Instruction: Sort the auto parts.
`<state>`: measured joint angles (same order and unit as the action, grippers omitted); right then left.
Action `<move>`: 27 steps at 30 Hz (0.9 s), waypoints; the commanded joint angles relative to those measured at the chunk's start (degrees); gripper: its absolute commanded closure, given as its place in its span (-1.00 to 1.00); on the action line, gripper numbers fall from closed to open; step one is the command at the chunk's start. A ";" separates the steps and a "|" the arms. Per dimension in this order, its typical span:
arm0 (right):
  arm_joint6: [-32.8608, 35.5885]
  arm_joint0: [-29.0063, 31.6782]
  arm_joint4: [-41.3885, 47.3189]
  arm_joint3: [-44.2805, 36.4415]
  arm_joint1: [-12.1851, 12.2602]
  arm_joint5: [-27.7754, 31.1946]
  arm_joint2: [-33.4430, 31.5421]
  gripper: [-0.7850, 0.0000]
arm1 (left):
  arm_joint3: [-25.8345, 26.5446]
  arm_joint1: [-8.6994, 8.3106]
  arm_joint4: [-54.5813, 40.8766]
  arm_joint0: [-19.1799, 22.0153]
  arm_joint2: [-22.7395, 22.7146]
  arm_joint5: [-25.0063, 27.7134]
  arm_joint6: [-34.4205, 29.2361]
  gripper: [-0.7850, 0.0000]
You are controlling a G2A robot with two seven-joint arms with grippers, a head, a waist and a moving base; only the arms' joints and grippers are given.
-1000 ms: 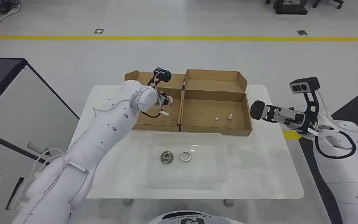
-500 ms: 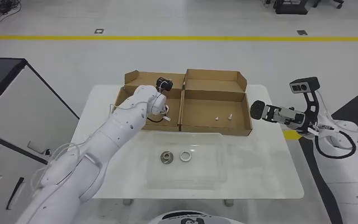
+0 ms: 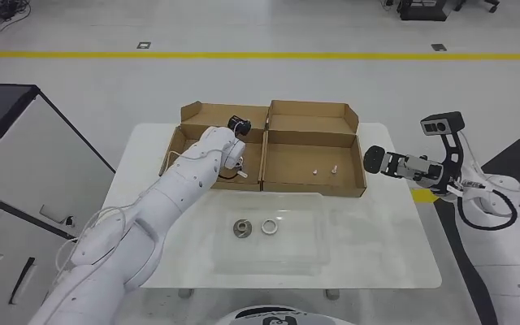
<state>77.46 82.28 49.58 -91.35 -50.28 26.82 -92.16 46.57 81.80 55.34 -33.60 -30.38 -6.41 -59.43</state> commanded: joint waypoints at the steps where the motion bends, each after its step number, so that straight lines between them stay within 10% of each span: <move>1: 0.00 0.00 0.00 0.00 0.00 0.00 0.00 -1.00 | -0.42 0.23 0.17 0.18 -0.22 0.05 0.10 -1.00; 12: 0.00 0.00 0.00 0.00 0.00 0.00 0.00 -1.00 | 5.28 -1.10 2.73 1.18 -4.52 0.82 -2.37 -1.00; 27: 0.00 0.00 0.00 0.00 0.00 0.00 0.00 -1.00 | 37.91 -8.22 7.32 -10.78 -16.56 11.30 -19.92 -1.00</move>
<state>77.46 82.28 49.58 -91.35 -50.28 26.82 -92.16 81.70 73.95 62.93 -42.96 -46.28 4.08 -77.97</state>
